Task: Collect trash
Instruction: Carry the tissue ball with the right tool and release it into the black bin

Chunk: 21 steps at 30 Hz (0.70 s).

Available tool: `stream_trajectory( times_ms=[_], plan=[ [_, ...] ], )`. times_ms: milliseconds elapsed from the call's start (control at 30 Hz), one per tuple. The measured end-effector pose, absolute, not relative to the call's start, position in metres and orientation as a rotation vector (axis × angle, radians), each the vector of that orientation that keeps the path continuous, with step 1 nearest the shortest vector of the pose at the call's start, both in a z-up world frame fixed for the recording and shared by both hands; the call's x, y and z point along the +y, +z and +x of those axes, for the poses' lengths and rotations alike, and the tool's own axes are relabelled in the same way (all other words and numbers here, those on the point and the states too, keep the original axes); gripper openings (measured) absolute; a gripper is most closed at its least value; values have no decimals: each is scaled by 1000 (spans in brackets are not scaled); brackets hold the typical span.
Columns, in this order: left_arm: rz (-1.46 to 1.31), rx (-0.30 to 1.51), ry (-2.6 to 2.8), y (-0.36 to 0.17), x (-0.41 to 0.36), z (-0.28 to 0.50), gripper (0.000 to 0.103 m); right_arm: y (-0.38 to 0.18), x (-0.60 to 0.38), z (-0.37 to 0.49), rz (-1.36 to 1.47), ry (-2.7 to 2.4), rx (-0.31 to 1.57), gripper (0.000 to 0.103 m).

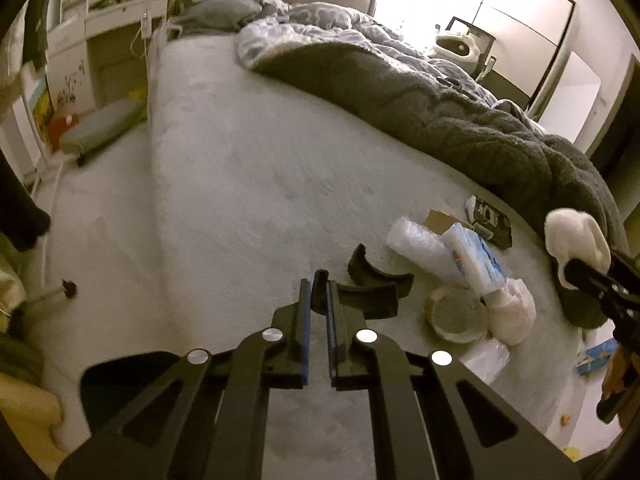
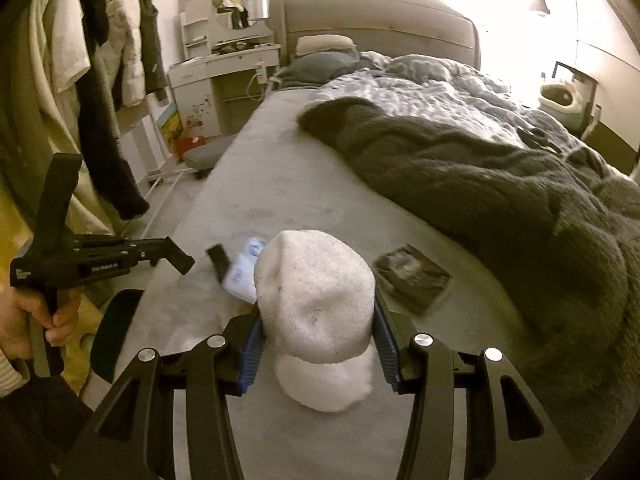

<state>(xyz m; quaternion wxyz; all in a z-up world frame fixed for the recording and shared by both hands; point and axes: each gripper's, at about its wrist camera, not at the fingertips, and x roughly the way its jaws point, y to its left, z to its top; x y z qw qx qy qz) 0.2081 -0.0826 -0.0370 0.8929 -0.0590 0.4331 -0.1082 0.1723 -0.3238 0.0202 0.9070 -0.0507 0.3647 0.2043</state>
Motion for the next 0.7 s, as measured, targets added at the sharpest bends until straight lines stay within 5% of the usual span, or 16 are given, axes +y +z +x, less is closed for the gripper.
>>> stream_trajectory(
  times_ms=[700],
  plan=[
    [24,881,-107,-41,2,149,8,31,-186,153,-35,611,789,49]
  ],
)
